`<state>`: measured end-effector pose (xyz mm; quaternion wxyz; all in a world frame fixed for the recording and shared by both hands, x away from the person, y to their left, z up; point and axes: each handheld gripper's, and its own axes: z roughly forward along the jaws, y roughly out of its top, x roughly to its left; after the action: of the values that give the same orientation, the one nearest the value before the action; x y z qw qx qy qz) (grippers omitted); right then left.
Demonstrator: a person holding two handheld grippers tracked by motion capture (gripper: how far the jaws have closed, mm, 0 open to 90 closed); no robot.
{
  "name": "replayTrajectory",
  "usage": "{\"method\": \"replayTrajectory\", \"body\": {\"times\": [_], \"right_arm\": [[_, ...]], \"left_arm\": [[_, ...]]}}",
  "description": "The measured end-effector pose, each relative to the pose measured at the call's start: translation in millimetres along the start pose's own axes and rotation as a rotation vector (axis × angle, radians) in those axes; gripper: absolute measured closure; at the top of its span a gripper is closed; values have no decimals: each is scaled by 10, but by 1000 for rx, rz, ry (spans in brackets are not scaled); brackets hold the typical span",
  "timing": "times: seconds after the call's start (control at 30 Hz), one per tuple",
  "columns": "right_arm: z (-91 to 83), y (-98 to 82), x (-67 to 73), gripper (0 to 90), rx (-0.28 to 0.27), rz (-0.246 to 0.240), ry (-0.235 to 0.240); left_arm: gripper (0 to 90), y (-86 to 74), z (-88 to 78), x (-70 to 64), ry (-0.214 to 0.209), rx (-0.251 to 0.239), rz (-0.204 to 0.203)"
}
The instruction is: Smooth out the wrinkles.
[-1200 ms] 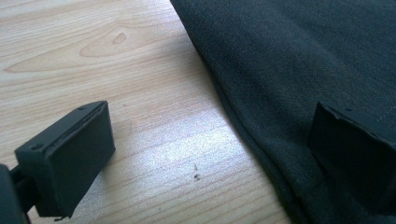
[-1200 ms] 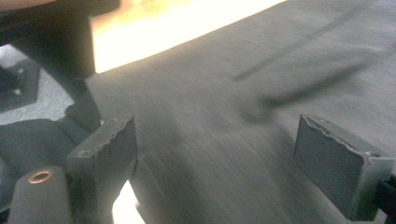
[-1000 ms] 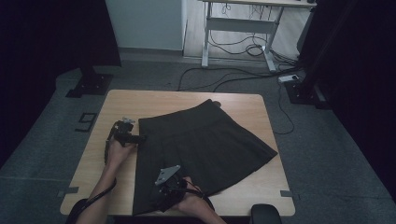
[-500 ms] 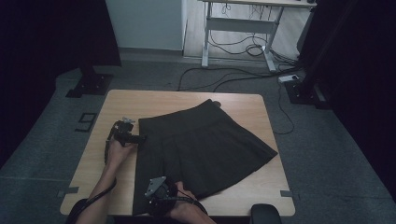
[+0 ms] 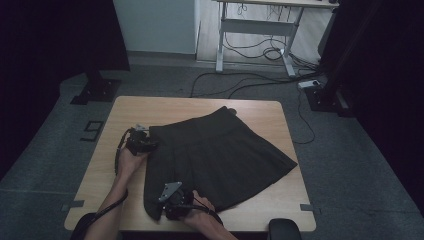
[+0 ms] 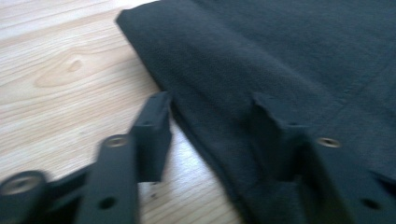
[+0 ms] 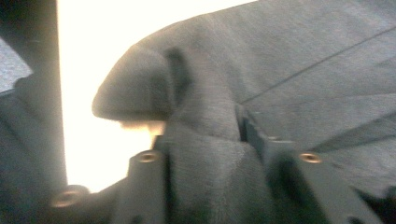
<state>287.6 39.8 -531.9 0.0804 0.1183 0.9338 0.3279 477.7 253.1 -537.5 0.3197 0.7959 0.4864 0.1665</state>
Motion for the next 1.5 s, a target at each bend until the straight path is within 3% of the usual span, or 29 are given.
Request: {"method": "replayTrajectory", "body": {"times": [0.07, 0.17, 0.3, 0.63, 0.87, 1.13, 1.4, 1.5], "right_arm": [[-4, -12, -35, 729, -8, -1, 10], [-15, -40, -107, 744, -27, 62, 52], [-38, -60, -147, 745, -41, 77, 77], [-128, 22, -179, 742, -72, 102, 143], [-140, 220, -120, 741, -97, 85, 195], [-118, 483, -38, 739, -129, 57, 235], [-216, 686, 13, 738, -182, 53, 268], [-271, 729, 20, 738, -198, 45, 272]], "left_arm": [[612, 14, 0, -13, -8, 7, -2], [739, 32, 2, -32, -38, 17, -9], [842, 67, -7, -101, -6, 38, 40], [855, 102, -209, -78, -13, 4, 69], [854, 92, -392, -40, 5, -4, 100], [854, 54, -688, 117, 61, -12, 105], [855, 85, -1072, 192, 144, -22, 159], [855, 99, -1184, 210, 162, -30, 162]]}}
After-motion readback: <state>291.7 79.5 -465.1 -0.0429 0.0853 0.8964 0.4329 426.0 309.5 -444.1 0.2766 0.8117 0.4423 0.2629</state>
